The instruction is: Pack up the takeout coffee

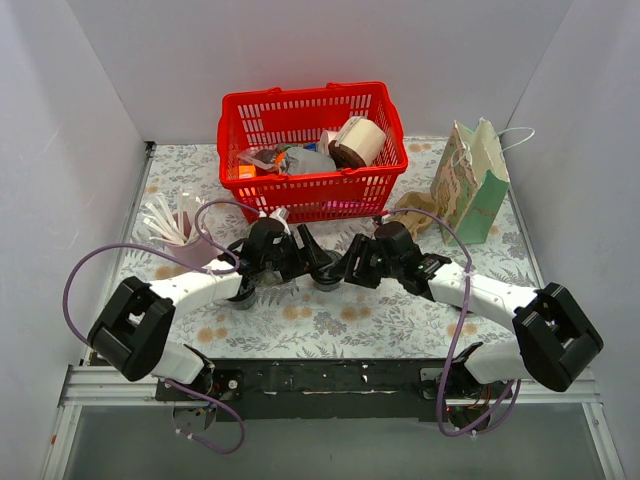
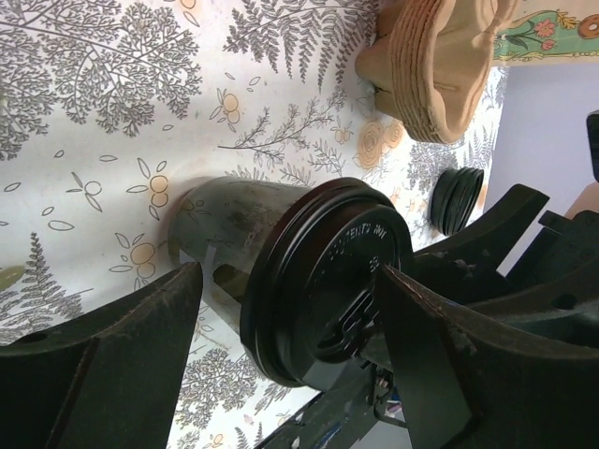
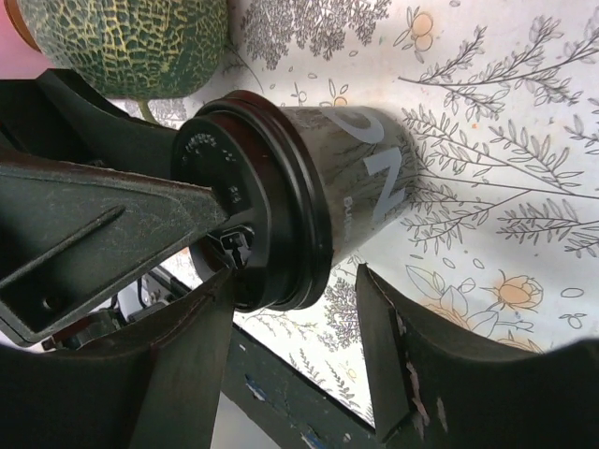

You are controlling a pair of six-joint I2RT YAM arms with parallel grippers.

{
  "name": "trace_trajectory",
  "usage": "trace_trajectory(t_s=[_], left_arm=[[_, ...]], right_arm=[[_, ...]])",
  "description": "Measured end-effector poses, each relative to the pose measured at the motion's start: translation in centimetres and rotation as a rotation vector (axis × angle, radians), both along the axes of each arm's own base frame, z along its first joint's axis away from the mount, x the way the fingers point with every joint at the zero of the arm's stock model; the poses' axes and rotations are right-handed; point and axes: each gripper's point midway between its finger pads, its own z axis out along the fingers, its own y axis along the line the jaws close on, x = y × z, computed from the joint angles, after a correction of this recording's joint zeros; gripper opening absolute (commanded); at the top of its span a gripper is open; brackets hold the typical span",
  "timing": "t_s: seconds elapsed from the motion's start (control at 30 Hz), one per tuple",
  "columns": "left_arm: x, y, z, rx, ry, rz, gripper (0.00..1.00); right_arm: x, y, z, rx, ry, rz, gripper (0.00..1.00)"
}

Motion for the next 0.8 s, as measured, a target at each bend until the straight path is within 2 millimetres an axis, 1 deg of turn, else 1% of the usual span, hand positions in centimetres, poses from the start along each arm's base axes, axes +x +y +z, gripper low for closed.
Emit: trace_trajectory(t_s=[0.07,0.27,0.37,0.5,0.6,0.67,0.8], left_arm=[[-0.2,0.2,-0.2,0.004,0.004,0.004,0.73],[-0.2,0.4,0.1,0.003,-0.003,0.011,0.73],[-0.1,0.4,0.0,0.007,-0.004,0.016,0.72],[-0.1,0.5,0.0,0.011,-0.006,0.021,0.71],[0.0,0.6,-0.1,0.013,-0.006,0.024,0.7],[0.0,0.6,-0.1,0.014,-0.006,0.025,0.69],[-0.1,0.7,-0.3,0.02,0.0,0.027,0.68]], right_arm=[[-0.1,0.1,-0.4,-0.004,0.016,0.009,0.61],[0.2,0.4,0.2,0.001,0.004,0.013,0.67],[0.6,0.4,0.7,-0.011,-0.015,0.007,0.68],[1.6,0.5,1.7,-0.027,-0.048,-0.006,0.7],[2.2,0.4,2.1,-0.049,-0.06,-0.02,0.7],[2.6,0.3,1.9,-0.06,-0.06,-0.031,0.7],[3.1,0.2,0.7,-0.089,-0.041,-0.045,0.65]])
